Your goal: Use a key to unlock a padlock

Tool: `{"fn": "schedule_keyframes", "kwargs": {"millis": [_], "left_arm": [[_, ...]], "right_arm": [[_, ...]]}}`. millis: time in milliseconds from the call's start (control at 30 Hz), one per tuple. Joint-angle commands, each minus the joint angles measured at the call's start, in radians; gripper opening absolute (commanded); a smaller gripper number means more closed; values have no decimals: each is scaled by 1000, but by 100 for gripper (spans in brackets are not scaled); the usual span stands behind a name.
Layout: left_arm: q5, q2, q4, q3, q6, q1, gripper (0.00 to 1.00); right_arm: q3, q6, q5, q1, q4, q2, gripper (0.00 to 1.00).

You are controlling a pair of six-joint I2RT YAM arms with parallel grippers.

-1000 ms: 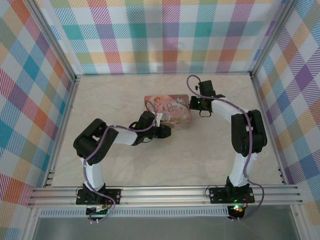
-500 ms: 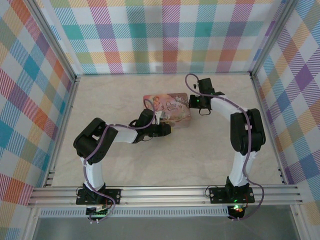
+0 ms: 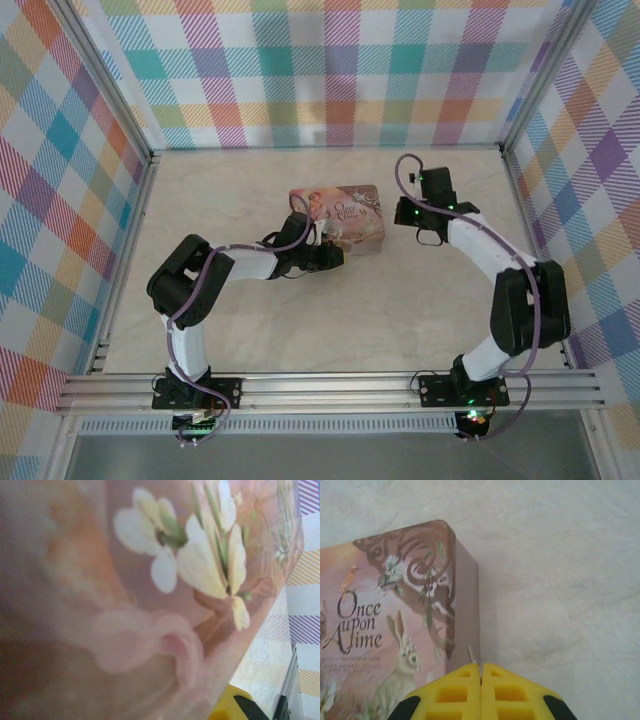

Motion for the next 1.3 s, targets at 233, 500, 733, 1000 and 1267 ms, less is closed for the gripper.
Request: {"fn": "schedule_keyframes", "kwargs": {"millis": [233,500,733,1000,1267], "left_arm": [[86,-42,-64,100,-72,-7,11],[106,-43,-58,134,-127,-2,11],[114,-49,-30,131,-163,3,11],[109,-60,-27,123,-163,4,11],[111,-61,-27,125,-163,7,11]], "right_arm": [[-221,142,-204,-14,119,-311,0],[-402,289,-330,-14,275,-469,0],[-504,373,-418,-15,418,-578,0],[-558,480,-484,-14,568,-663,0],[-609,575,-477,-13,644,-704,0]]}}
